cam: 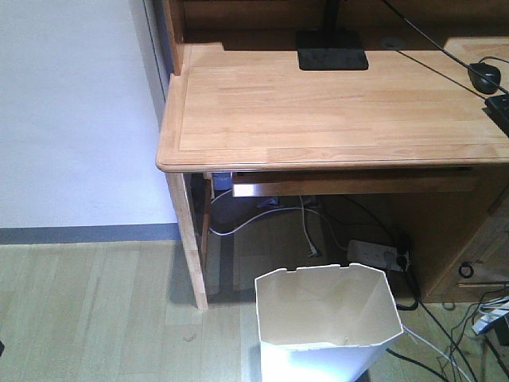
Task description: Move trash bin to bedside with robot
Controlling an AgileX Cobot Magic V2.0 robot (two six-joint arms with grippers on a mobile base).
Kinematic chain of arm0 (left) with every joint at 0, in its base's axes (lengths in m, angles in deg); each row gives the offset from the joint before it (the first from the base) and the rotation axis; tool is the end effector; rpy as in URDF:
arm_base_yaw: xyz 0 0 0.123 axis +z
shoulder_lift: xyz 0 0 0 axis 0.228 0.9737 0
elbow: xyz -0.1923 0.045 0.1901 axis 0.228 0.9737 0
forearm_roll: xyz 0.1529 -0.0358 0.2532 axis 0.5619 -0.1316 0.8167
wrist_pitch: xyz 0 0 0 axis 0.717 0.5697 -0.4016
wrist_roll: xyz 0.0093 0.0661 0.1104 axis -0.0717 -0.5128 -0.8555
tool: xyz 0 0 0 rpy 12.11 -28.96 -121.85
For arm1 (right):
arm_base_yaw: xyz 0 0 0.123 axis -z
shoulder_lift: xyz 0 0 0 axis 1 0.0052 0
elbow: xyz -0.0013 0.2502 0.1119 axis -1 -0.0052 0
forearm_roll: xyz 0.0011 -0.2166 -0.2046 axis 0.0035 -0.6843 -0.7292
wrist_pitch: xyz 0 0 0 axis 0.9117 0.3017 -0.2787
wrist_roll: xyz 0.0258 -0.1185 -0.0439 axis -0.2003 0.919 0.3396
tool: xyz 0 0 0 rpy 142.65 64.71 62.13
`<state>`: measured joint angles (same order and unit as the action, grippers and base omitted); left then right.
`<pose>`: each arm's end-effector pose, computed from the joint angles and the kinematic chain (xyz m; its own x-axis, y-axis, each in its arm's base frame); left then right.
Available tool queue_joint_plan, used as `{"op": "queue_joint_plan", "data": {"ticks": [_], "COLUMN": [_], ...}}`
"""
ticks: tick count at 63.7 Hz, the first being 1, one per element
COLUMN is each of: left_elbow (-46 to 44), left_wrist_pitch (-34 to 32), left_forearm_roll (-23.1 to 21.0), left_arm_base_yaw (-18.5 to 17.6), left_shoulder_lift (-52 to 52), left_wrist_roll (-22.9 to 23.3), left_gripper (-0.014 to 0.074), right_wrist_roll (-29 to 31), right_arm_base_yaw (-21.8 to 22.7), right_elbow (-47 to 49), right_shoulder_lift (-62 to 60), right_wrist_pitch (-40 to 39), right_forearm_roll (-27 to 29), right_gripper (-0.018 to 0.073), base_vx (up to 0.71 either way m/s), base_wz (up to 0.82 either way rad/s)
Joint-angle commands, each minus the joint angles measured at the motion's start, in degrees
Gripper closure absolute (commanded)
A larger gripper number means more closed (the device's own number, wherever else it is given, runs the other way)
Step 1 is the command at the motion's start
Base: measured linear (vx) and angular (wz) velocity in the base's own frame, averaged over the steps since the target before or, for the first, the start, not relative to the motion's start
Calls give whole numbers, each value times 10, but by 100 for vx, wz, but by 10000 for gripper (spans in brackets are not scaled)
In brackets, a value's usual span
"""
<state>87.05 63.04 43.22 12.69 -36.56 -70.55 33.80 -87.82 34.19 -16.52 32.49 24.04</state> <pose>0.1500 -0.0018 0.1734 -0.1903 -0.0317 -0.9812 0.0062 0.9994 -0.0335 0.1527 -0.0050 0.1973 0.0013 -0.0099 -1.0000 0.0329 0.9994 -0.0098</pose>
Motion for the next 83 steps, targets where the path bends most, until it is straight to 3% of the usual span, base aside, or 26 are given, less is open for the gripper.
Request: {"op": "queue_joint_plan", "data": {"ticks": [1,68,83], "left_elbow": [11,11,11], "left_wrist_pitch": [-40,-40,-40], "left_forearm_roll": [-2,-2,-2], "left_arm_base_yaw": [-3,-3,-3], "left_shoulder_lift": [-8,-8,-8], "left_wrist_roll": [3,3,3], "left_gripper": [602,602,602], "right_wrist_roll": [4,4,9], "right_arm_base_yaw": [3,3,3], "right_elbow": [-4,-4,28], "right_shoulder_lift": [-8,-8,-1], "right_wrist_pitch": [-41,-41,-97], "right_forearm_roll": [0,0,0], "right_gripper": [568,568,568], "base_vx": [0,0,0], "base_wz": [0,0,0]}}
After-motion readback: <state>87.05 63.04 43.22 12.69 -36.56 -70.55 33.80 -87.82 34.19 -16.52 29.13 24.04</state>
